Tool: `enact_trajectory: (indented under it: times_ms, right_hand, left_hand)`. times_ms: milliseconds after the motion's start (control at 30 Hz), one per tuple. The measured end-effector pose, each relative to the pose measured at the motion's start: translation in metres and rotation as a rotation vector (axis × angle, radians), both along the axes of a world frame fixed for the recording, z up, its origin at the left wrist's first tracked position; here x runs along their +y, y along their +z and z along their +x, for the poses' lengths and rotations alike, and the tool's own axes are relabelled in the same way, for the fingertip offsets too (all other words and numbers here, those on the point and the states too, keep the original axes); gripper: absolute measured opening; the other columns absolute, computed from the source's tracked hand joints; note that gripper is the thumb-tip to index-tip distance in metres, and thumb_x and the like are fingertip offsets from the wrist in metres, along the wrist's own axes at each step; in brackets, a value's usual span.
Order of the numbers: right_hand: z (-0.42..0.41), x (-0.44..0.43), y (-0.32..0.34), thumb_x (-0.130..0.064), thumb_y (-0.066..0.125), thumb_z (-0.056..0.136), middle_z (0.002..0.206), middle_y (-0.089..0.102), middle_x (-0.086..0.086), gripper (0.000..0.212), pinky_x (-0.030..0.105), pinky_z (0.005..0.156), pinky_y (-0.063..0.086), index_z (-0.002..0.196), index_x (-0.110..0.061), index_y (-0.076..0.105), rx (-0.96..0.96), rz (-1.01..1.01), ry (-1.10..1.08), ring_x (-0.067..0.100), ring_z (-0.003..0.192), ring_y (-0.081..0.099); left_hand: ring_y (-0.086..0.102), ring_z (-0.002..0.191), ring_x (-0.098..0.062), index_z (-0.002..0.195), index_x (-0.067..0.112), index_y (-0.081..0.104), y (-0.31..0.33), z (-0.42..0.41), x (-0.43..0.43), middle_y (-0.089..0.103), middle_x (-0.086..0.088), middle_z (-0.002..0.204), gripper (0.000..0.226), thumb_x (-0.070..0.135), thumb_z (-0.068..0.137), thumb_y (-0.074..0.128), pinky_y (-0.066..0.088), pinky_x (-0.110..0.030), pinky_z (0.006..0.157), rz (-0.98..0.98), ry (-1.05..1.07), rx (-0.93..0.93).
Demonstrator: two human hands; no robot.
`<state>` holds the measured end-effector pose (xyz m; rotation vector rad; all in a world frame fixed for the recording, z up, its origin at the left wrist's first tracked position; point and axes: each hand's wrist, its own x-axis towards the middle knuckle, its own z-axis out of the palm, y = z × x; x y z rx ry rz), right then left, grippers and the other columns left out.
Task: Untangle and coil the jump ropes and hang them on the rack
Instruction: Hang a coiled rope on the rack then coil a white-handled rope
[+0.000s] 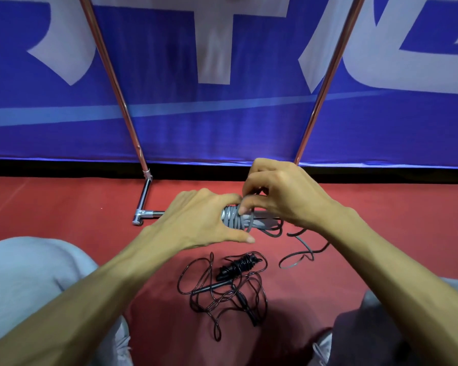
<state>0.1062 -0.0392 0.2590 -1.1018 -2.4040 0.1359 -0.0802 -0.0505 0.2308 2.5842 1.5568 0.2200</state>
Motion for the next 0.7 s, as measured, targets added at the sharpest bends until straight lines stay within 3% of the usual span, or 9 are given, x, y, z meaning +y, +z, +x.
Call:
enact_trajectory:
  times_ms: [67,167,267,333,400,467,533,633,700]
  right_hand:
    - [0.001,0.004,-0.001,-0.036,0.082,0.068,0.076,0.056,-0.005,0.023,0.037,0.058,0.046,0.071,-0.016,0.071,0.076,-0.086,0.024,0.012,0.064,0.053]
    - [0.009,0.01,0.002,-0.031,0.082,0.068,0.071,0.062,0.001,0.016,0.033,0.061,0.044,0.068,-0.017,0.073,0.152,-0.243,0.007,0.013,0.064,0.055]
    - [0.018,0.014,0.003,-0.027,0.076,0.076,0.073,0.067,0.012,0.009,0.035,0.062,0.043,0.068,-0.024,0.074,0.281,-0.503,-0.006,0.013,0.064,0.053]
    - [0.019,0.015,-0.001,-0.025,0.068,0.086,0.072,0.063,0.024,0.02,0.031,0.058,0.041,0.073,-0.011,0.074,0.322,-0.598,0.016,0.014,0.063,0.048]
    - [0.016,0.014,-0.004,-0.032,0.057,0.091,0.058,0.051,0.014,0.04,0.02,0.053,0.035,0.067,-0.002,0.068,0.386,-0.669,0.032,0.008,0.057,0.041]
    - [0.011,0.011,-0.007,-0.047,0.054,0.091,0.054,0.046,-0.003,0.049,0.018,0.052,0.031,0.057,-0.012,0.06,0.441,-0.711,0.059,0.005,0.052,0.036]
    - [0.007,0.009,-0.01,-0.048,0.055,0.089,0.054,0.048,-0.005,0.044,0.017,0.054,0.034,0.056,-0.019,0.055,0.459,-0.709,0.094,0.007,0.052,0.04]
    - [0.004,0.004,-0.014,-0.032,0.047,0.094,0.057,0.053,0.007,0.035,0.035,0.066,0.054,0.066,-0.018,0.059,0.489,-0.862,0.113,0.024,0.058,0.052]
    - [0.0,0.002,-0.019,-0.033,0.042,0.1,0.058,0.052,0.005,0.032,0.052,0.08,0.056,0.08,-0.014,0.059,0.544,-1.005,0.107,0.026,0.058,0.049]
  left_hand:
    - [0.045,0.055,-0.013,0.093,0.035,0.06,-0.002,0.001,0.0,0.044,0.003,0.05,0.059,0.087,0.065,0.051,0.03,-0.03,0.053,0.092,0.001,-0.052]
    - [0.047,0.056,-0.017,0.085,0.031,0.063,-0.001,0.0,-0.002,0.046,0.001,0.051,0.056,0.082,0.066,0.048,0.033,-0.029,0.053,0.127,-0.019,-0.166]
    - [0.043,0.062,-0.02,0.085,0.029,0.066,0.004,0.0,-0.003,0.051,0.002,0.057,0.058,0.078,0.061,0.045,0.036,-0.03,0.054,0.065,-0.008,-0.289]
    - [0.039,0.059,-0.018,0.082,0.029,0.067,0.007,-0.002,-0.002,0.051,0.002,0.058,0.051,0.074,0.062,0.051,0.036,-0.032,0.053,-0.014,-0.036,-0.408]
    - [0.043,0.057,-0.022,0.08,0.032,0.07,0.009,-0.004,0.001,0.057,-0.001,0.06,0.041,0.068,0.064,0.058,0.043,-0.039,0.055,-0.122,-0.067,-0.555]
    - [0.052,0.062,-0.031,0.083,0.036,0.072,0.012,-0.005,0.002,0.062,-0.005,0.064,0.033,0.061,0.065,0.062,0.048,-0.047,0.059,-0.21,-0.066,-0.686]
    - [0.054,0.063,-0.032,0.088,0.037,0.073,0.016,-0.007,0.002,0.064,-0.006,0.066,0.028,0.054,0.067,0.064,0.046,-0.042,0.059,-0.242,-0.071,-0.782]
    - [0.053,0.061,-0.031,0.093,0.034,0.074,0.018,-0.009,0.0,0.064,-0.006,0.066,0.025,0.047,0.073,0.068,0.042,-0.037,0.055,-0.242,-0.094,-0.825]
    - [0.054,0.061,-0.032,0.091,0.033,0.074,0.016,-0.008,-0.001,0.063,-0.005,0.066,0.025,0.048,0.072,0.068,0.044,-0.041,0.057,-0.226,-0.073,-0.841]
